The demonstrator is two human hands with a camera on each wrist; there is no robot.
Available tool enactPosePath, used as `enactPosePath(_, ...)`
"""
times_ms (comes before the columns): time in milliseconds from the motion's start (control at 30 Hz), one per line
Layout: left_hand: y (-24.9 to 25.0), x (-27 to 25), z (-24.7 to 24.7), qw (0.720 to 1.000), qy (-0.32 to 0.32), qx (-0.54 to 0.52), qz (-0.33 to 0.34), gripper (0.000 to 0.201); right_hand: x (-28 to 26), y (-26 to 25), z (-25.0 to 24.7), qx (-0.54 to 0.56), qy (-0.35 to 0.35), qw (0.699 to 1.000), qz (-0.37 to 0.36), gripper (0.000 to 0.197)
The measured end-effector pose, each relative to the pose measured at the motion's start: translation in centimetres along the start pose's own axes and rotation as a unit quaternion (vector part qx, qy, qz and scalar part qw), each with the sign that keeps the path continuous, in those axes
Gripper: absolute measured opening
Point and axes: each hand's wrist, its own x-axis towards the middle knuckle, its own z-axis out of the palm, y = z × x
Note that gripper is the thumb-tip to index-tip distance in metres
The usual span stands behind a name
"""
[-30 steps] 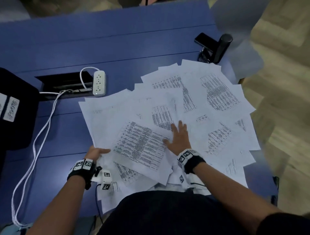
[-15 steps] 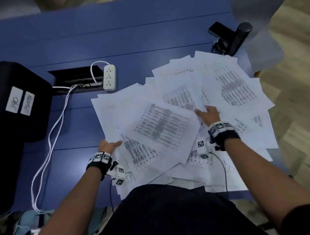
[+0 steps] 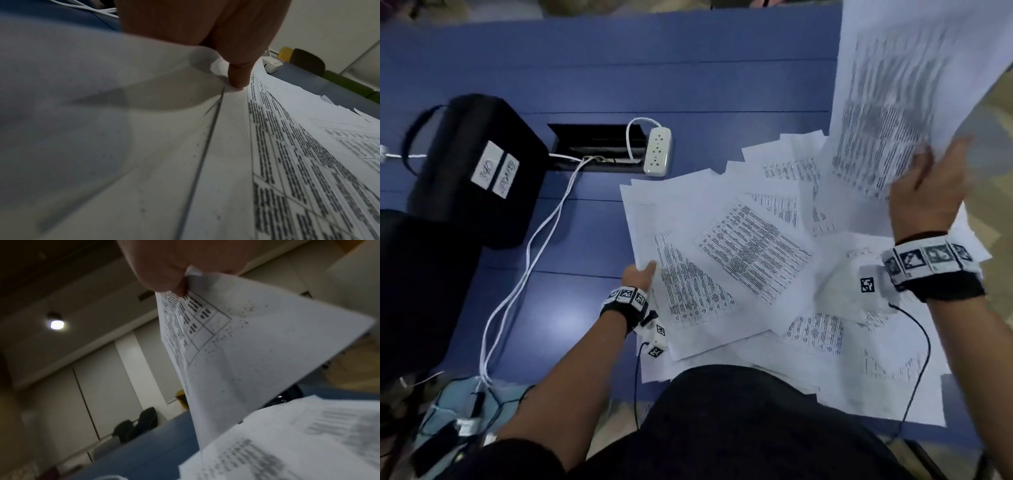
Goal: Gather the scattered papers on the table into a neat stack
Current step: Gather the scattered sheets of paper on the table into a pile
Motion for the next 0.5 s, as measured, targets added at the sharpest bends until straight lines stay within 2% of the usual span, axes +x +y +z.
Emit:
enactPosePath(67,-0.1,0.1,-0.2,1.000,-0.004,-0.027,-0.002,0.054,0.0,-1.3,0.2,0.093,0.026,0.995,0.008,0.048)
enactPosePath(100,-0.4,0.5,-0.3,0.999,-0.014,-0.040,-0.004,0.068,-0.2,-1.5,0.9,0.122,0.016,0.992,0.020,0.049)
enactPosePath(200,-4.2,6.2,0.3,0.999,-0.037,-0.018,-0.005,0.126,-1.9,-0.3,4.3,0.122,-0.098,0.982,0.110,0.053)
enactPosePath(233,-4.3,6.4,0.1,0.998,-0.052,-0.025,-0.006,0.129,-2.9,0.3,5.6,0.094,-0.160,0.972,0.147,0.056)
enactPosePath(267,-4.3,6.8,0.0,0.998,-0.059,-0.037,-0.002,0.116,-4.1,1.1,6.9,0.057,-0.223,0.957,0.175,0.060)
enactPosePath(333,-1.5,2.4,-0.9,0.996,-0.072,-0.047,-0.005,0.082,-7.2,2.6,9.6,-0.014,-0.343,0.920,0.188,0.068)
enactPosePath(400,-0.5,0.6,-1.2,0.994,-0.092,-0.056,-0.007,0.073,-10.4,4.7,12.1,-0.128,-0.431,0.883,0.135,0.080)
enactPosePath(500,-0.4,0.0,-0.7,0.994,-0.100,-0.044,0.025,0.060,-14.1,7.2,13.5,-0.307,-0.523,0.790,0.091,0.111)
